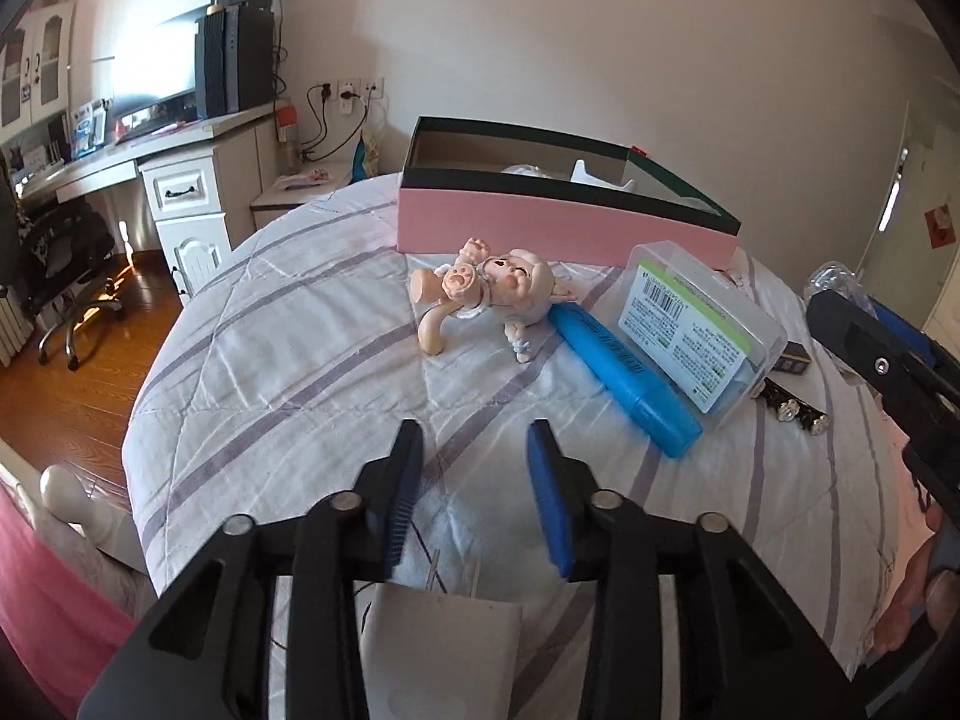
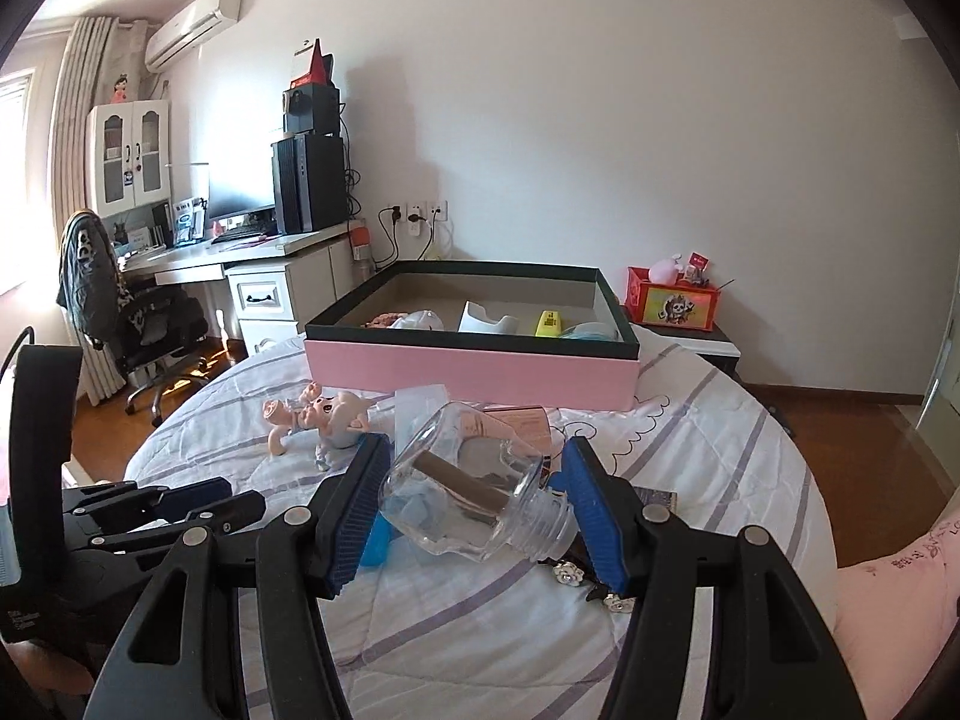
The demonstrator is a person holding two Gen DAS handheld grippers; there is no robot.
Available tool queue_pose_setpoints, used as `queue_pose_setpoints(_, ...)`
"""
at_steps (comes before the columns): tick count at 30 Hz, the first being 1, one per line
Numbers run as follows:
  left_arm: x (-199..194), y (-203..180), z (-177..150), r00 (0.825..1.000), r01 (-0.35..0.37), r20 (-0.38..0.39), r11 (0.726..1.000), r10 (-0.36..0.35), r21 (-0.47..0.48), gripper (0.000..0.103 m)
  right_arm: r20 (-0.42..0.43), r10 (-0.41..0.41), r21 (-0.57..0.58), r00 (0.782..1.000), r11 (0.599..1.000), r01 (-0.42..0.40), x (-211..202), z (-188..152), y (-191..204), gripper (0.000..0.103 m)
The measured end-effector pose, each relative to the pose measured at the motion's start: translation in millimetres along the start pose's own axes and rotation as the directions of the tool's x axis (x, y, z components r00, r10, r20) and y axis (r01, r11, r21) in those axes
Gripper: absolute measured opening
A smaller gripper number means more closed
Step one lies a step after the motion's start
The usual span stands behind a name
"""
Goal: Organize rigid objects
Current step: 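Lift the charger with the left gripper while the right lifts the glass jar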
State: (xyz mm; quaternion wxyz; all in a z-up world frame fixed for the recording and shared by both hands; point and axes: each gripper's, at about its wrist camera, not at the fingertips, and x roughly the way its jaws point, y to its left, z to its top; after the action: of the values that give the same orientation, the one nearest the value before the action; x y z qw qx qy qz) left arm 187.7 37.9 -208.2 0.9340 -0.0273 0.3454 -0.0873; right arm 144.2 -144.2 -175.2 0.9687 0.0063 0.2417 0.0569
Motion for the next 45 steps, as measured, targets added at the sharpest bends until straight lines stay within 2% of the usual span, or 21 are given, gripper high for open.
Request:
queue_pose_setpoints(1, -4, -1, -4, 1.000, -0.006, 0.006, 1.000, 0.006, 0.011, 0.078, 0.000, 0.003, 0.003, 1.000, 1.000, -0.003, 0, -1, -1, 0.061)
queue_pose_setpoints(2, -8, -2, -8, 1.000, -0.009, 0.015, 1.000, 0.009, 0.028, 0.084, -0.001, 0.007, 0.002, 1.000, 1.000, -0.007, 0, -2, -2, 0.061)
queue_pose_setpoints(4, -18, -3, -12, 0.999, -0.031, 0.045, 0.998, 0.029, 0.048, 0.086, -0.003, 0.011, -0.001, 1.000, 1.000, -0.011, -1, -3, 0, 0.061)
queue_pose_setpoints(8, -24, 1, -23, 1.000, 0.001, 0.024, 0.999, -0.002, 0.044, 0.086, -0.011, 0.018, -0.001, 1.000, 1.000, -0.018, -2, -5, 3, 0.061)
queue_pose_setpoints(11, -28, 3, -36, 1.000, -0.005, 0.023, 0.999, 0.004, 0.049, 0.085, -0.015, 0.019, -0.005, 1.000, 1.000, -0.019, -5, -6, 4, 0.061)
queue_pose_setpoints(12, -29, 3, -39, 1.000, -0.006, 0.025, 0.999, 0.005, 0.054, 0.083, -0.017, 0.021, -0.004, 1.000, 1.000, -0.021, -5, -7, 4, 0.061)
queue_pose_setpoints(14, -31, 0, -43, 0.999, -0.033, 0.033, 0.997, 0.031, 0.071, 0.070, -0.021, 0.020, -0.006, 1.000, 1.000, -0.020, -5, -8, 5, 0.061)
queue_pose_setpoints(16, -31, 1, -43, 0.999, -0.029, 0.032, 0.997, 0.026, 0.069, 0.040, -0.021, 0.019, -0.008, 1.000, 1.000, -0.019, -7, -7, 7, 0.061)
queue_pose_setpoints(21, -35, -1, -30, 0.999, -0.026, 0.041, 0.998, 0.024, 0.060, 0.040, -0.004, 0.015, -0.010, 1.000, 1.000, -0.015, -13, -4, 7, 0.061)
queue_pose_setpoints(23, -45, -7, -17, 0.996, -0.025, 0.088, 0.998, 0.019, 0.064, 0.040, 0.016, 0.009, -0.013, 1.000, 1.000, -0.009, -18, -1, 7, 0.061)
queue_pose_setpoints(27, -72, -22, 13, 0.980, -0.029, 0.196, 0.996, 0.012, 0.083, 0.040, 0.072, -0.001, -0.021, 0.997, 1.000, 0.002, -34, 12, 9, 0.061)
queue_pose_setpoints(29, -84, -29, 26, 0.967, -0.036, 0.254, 0.996, 0.013, 0.086, 0.040, 0.108, -0.004, -0.027, 0.994, 1.000, 0.007, -43, 21, 10, 0.061)
queue_pose_setpoints(33, -96, -38, 41, 0.952, -0.009, 0.306, 0.996, -0.019, 0.089, 0.040, 0.151, -0.017, -0.037, 0.988, 0.999, 0.022, -53, 30, 12, 0.061)
queue_pose_setpoints(40, -101, -40, 52, 0.943, 0.004, 0.331, 0.997, -0.029, 0.077, 0.040, 0.138, -0.014, -0.040, 0.990, 0.999, 0.020, -49, 28, 13, 0.061)
queue_pose_setpoints(43, -99, -36, 53, 0.946, -0.009, 0.323, 0.998, -0.011, 0.062, 0.040, 0.151, -0.016, -0.036, 0.988, 0.999, 0.021, -50, 29, 13, 0.061)
queue_pose_setpoints(45, -100, -35, 53, 0.942, -0.021, 0.335, 0.998, 0.001, 0.056, 0.040, 0.144, -0.014, -0.040, 0.989, 0.999, 0.020, -48, 30, 13, 0.061)
